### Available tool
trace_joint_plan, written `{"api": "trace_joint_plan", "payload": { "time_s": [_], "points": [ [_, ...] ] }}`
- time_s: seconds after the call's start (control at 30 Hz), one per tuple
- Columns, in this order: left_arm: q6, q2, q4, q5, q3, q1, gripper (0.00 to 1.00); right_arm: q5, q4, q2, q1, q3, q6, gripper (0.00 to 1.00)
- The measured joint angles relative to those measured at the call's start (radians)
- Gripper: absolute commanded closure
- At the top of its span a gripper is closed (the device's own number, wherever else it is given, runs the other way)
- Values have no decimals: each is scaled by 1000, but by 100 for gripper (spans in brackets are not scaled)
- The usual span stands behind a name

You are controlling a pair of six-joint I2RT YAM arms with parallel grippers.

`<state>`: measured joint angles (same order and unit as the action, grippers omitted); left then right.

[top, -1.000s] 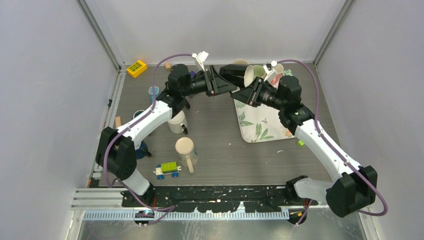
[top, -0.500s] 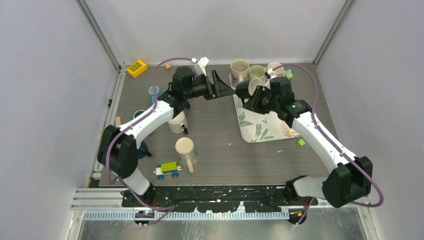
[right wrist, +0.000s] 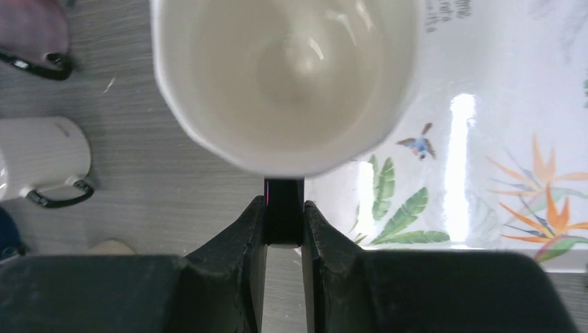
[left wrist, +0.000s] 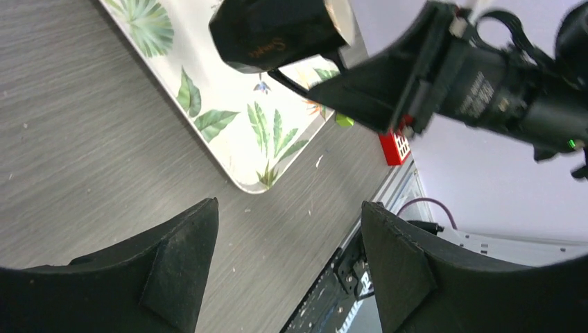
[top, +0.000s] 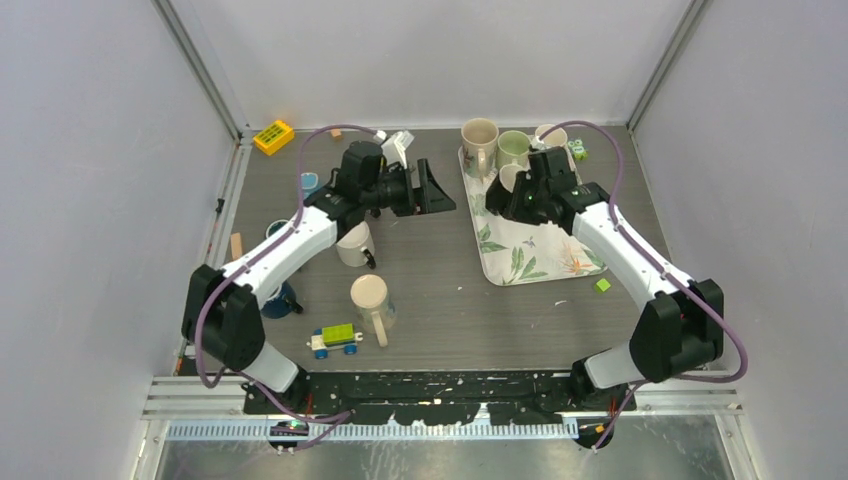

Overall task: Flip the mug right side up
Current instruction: Place the cup on the tray.

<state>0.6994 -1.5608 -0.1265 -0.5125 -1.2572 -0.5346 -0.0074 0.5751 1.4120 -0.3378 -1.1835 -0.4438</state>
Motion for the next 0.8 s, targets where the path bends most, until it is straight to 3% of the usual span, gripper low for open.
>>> {"api": "trace_joint_plan", "payload": {
  "time_s": [0.33,0.53,0.8],
  "points": [
    [-98,179,-140,6,63,-18,23,90,60,117,132,-44,24,99],
    [-129,241,-184,6,120,-28,23,163,36,135,149,-55,23,99],
    [-136,298,-207,10,154,-28,23,277,-213,61,130,119,19,99]
  ]
}}
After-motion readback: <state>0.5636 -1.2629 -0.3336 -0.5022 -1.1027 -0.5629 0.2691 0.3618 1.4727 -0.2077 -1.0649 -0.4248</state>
